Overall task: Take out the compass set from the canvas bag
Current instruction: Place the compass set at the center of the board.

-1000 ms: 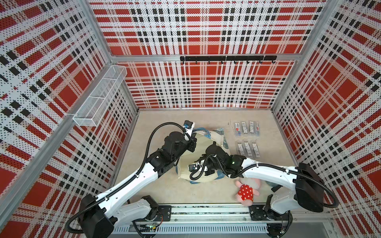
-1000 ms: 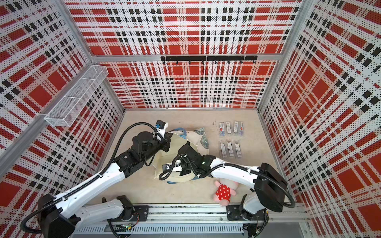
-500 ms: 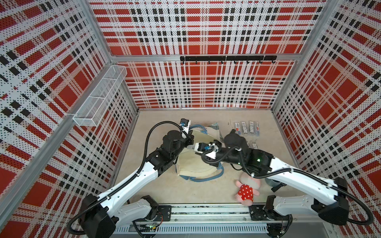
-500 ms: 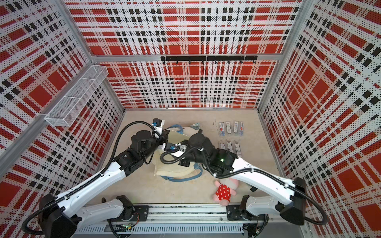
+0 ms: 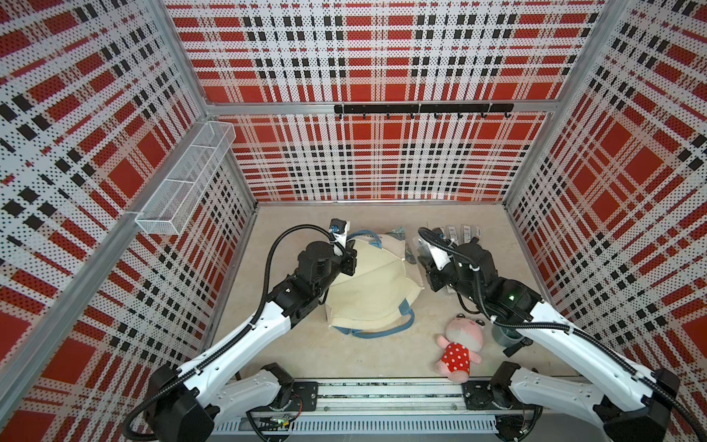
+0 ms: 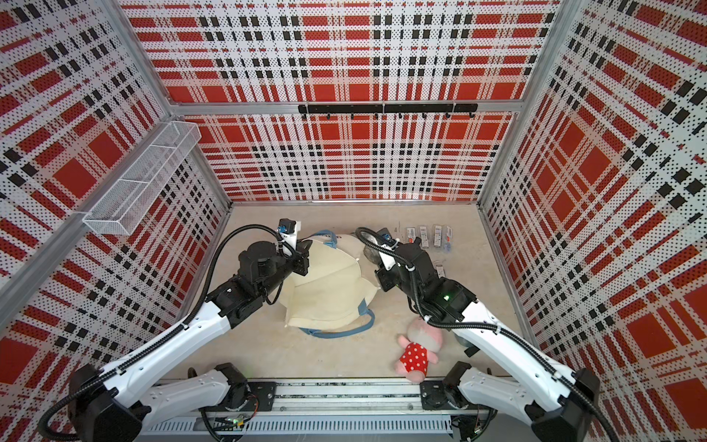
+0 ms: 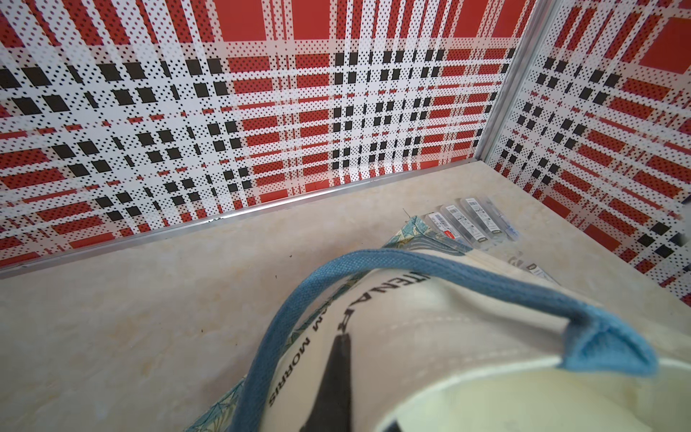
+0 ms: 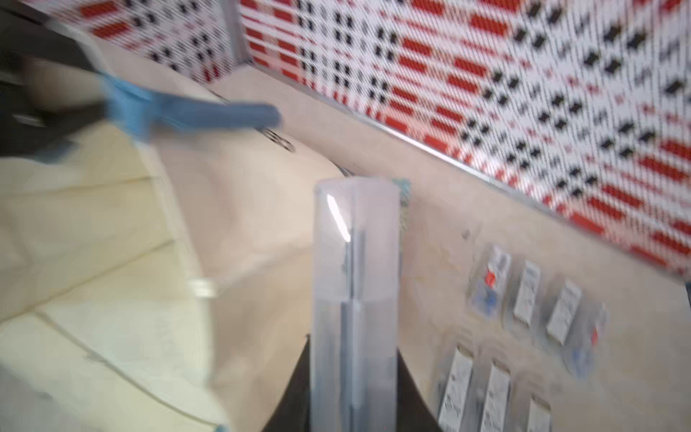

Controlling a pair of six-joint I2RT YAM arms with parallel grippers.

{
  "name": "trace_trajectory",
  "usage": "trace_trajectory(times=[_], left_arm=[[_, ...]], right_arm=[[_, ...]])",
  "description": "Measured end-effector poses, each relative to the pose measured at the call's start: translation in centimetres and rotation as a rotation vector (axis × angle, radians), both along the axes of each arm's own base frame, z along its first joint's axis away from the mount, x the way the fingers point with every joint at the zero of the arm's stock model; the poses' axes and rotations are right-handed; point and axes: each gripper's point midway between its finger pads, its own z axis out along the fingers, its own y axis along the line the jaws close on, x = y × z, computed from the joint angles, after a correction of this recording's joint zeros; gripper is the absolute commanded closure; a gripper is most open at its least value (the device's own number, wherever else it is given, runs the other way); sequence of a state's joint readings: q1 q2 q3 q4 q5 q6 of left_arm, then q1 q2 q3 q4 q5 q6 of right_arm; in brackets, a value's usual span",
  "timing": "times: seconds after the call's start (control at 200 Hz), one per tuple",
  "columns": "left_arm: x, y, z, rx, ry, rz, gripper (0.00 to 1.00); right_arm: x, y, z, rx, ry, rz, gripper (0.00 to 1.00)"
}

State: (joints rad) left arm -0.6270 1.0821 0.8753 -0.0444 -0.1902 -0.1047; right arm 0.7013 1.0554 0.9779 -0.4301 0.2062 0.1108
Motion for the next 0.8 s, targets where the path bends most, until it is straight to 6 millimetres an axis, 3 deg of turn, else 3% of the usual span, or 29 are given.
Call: trace_trajectory(times=[0.19,0.306,0.381,0.501,0.621,0.802], left_arm=[[-0.1,-0.1,-0.3,0.001,0.005,-0.009,1.00],[-0.2,-0.1,-0.4,-0.002,0.005,-0.015,1.00],[-0.2,-0.1,-0.4,-0.005,0.004,-0.018,1.00],[-0.3,-0.1,-0.3,-0.007,0.004,-0.021,1.00],[-0.3,0.0,-0.4,-0.007,0.004,-0.020,1.00],[-0.4,0.0,-0.4,-0.009,0.002,-0.024,1.00]], right_arm=[[3.4,-5.4,-11.0,-0.010,0.274,-0.261,1.00],[3.9,-5.8,-17.2,-0.063,0.424,-0.311,1.00],[4.3,-5.9,-19.7,-0.092,0.479,-0.328,0.99],[4.8,-6.1,-21.7,-0.125,0.517,-0.356,0.88],[5.7,-6.6,-21.5,-0.142,0.494,-0.392,0.71],[6.4,-7.3,-21.2,-0.167,0.459,-0.429,0.64]])
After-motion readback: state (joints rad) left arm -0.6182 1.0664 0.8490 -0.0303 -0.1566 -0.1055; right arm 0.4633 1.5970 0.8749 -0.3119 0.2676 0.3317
